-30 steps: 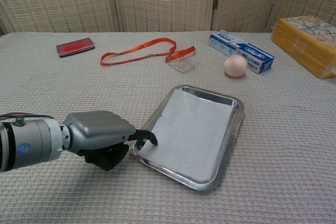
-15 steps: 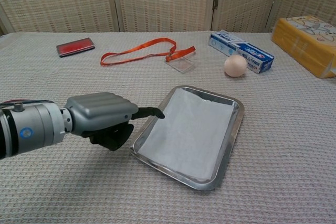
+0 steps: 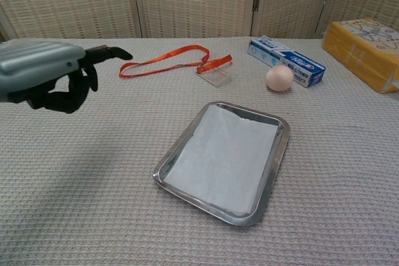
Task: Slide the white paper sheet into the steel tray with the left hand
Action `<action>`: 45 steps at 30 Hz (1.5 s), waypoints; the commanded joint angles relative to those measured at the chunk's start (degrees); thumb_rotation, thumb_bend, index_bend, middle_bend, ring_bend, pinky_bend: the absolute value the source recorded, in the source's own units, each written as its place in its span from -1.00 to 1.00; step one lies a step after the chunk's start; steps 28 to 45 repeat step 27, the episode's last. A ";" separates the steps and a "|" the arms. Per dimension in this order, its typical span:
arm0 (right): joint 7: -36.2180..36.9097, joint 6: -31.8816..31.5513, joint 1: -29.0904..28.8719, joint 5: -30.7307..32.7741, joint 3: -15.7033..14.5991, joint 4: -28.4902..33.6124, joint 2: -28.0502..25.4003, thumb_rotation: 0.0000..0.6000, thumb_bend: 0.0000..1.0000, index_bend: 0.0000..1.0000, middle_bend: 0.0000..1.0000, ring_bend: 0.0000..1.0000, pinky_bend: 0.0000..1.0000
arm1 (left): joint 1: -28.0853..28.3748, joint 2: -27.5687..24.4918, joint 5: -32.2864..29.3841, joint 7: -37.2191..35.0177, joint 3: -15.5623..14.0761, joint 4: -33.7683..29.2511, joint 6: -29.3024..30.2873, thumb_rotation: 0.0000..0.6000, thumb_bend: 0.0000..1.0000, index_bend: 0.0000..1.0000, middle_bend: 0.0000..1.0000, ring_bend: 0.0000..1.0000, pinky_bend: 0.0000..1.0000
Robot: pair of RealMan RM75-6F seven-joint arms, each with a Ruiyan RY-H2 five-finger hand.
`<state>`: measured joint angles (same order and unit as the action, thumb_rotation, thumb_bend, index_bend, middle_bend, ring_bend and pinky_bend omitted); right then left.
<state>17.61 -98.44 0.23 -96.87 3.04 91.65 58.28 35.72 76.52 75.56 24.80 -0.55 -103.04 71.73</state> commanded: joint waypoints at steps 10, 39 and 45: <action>-6.06 3.82 -2.00 -2.16 -1.53 -0.34 3.19 1.00 -0.34 -1.00 -1.00 -1.00 -1.00 | -23.72 -4.96 11.16 -4.82 -8.08 2.72 28.82 1.00 -0.19 -1.00 -0.95 -1.00 -1.00; -9.26 4.73 -2.66 -2.53 -2.19 -0.97 4.88 1.00 -0.34 -1.00 -1.00 -1.00 -1.00 | -30.93 -6.41 9.57 -5.57 -6.54 4.64 27.18 1.00 -0.43 -1.00 -1.00 -1.00 -1.00; -9.26 4.73 -2.66 -2.53 -2.19 -0.97 4.88 1.00 -0.34 -1.00 -1.00 -1.00 -1.00 | -30.93 -6.41 9.57 -5.57 -6.54 4.64 27.18 1.00 -0.43 -1.00 -1.00 -1.00 -1.00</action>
